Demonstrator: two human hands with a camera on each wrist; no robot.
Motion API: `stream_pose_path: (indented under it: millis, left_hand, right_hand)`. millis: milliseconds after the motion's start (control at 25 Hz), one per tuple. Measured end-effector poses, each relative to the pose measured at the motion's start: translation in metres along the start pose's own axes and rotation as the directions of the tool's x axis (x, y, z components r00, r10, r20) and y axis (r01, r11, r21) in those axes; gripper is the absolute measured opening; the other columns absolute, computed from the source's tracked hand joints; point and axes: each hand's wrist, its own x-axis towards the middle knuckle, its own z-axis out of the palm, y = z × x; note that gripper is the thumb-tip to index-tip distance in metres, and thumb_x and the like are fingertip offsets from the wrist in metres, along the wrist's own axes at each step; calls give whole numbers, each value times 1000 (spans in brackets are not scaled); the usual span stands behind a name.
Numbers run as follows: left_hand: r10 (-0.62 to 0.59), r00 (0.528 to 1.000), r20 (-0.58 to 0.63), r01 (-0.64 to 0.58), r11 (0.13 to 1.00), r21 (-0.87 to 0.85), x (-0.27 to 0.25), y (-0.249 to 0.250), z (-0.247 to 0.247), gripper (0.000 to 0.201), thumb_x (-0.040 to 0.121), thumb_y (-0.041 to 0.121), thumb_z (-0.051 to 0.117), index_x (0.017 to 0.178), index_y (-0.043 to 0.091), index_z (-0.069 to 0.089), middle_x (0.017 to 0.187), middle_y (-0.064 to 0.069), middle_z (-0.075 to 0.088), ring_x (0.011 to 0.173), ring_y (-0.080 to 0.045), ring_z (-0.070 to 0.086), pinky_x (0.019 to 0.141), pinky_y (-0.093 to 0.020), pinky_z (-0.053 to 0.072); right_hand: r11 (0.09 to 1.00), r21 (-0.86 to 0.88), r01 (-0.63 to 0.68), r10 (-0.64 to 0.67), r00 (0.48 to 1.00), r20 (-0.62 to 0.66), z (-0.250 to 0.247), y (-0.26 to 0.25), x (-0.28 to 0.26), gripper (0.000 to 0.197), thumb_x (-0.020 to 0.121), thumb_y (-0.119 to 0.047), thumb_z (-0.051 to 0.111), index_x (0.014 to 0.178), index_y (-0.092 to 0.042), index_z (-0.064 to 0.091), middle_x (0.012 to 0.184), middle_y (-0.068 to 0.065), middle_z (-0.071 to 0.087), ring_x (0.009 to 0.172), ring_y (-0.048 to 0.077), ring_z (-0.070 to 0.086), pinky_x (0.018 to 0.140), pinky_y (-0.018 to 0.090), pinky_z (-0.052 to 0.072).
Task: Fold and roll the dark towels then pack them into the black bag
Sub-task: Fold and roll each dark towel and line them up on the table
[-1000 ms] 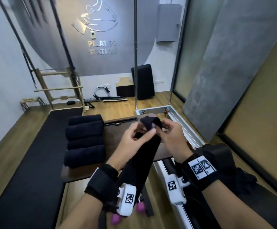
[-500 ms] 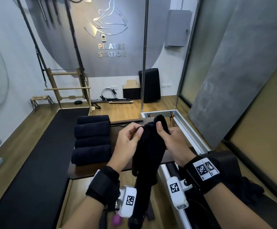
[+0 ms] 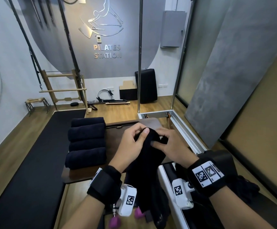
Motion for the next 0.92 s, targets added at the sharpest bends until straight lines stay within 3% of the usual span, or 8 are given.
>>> stream_pose_path:
  millis: [40,80,200,320,480,680,800,920]
  left_hand:
    - [13,1000,-8,-12,999,35,0,-1,0,14,107,15,59,97,13,68,91,3,72,91,-14,69,87,-34,55]
    - [26,999,-21,-24,997,80,0,-4,-2,13,107,16,60,97,16,68,91,5,72,91,-14,69,86,-37,56]
    - [52,998,46,-65,934,351,-11,-20,-16,10,102,20,66,105,29,67,98,13,72,96,-10,69,86,-43,57]
    - [-65,993,95,6,853,522,-29,-39,-29,31,96,8,65,113,33,68,105,16,71,100,-8,67,89,-42,58]
    - [-88,994,-69,110,867,486,-44,-50,-63,43,92,-7,61,113,27,75,106,12,75,103,-5,69,93,-35,58]
    - [-31,984,-177,96,924,370,-44,-44,-104,48,97,-10,60,104,34,77,101,17,78,104,1,70,88,-18,56]
    - [-25,991,-132,66,946,317,-43,-40,-107,47,99,-5,63,101,41,77,102,21,78,103,1,71,82,-9,51]
    - [3,999,-40,10,948,318,-44,-35,-92,23,101,17,71,101,39,78,99,16,78,97,-6,74,77,-15,54]
  right_hand:
    - [1000,-10,-1,0,999,-36,-2,1,1,19,91,-1,75,103,-14,78,98,-1,76,95,17,70,90,42,55]
    - [1000,-21,-7,5,996,-91,-4,2,2,20,91,1,73,95,-18,79,91,-5,77,91,16,72,86,39,57]
    - [998,-57,-13,3,984,-177,-16,3,2,44,91,4,72,87,-40,77,87,-17,76,91,4,72,83,21,55]
    - [996,-93,-1,-16,983,-184,-23,9,3,43,92,8,67,90,-34,78,90,-18,76,93,4,72,83,17,55]
    - [995,-87,-39,16,969,-247,-40,17,3,35,93,10,64,94,-21,79,93,-11,77,95,8,72,89,29,58]
    - [971,-237,-40,-19,970,-241,-63,27,-2,28,91,3,71,88,-24,77,85,-13,75,87,5,70,82,26,58]
    - [942,-333,-34,-54,966,-251,-67,32,-4,25,91,-4,75,84,-28,76,80,-13,73,81,6,67,76,33,57]
    - [925,-380,-18,-79,968,-239,-66,35,-3,20,94,-8,72,89,-28,74,81,-14,72,80,7,67,74,40,58]
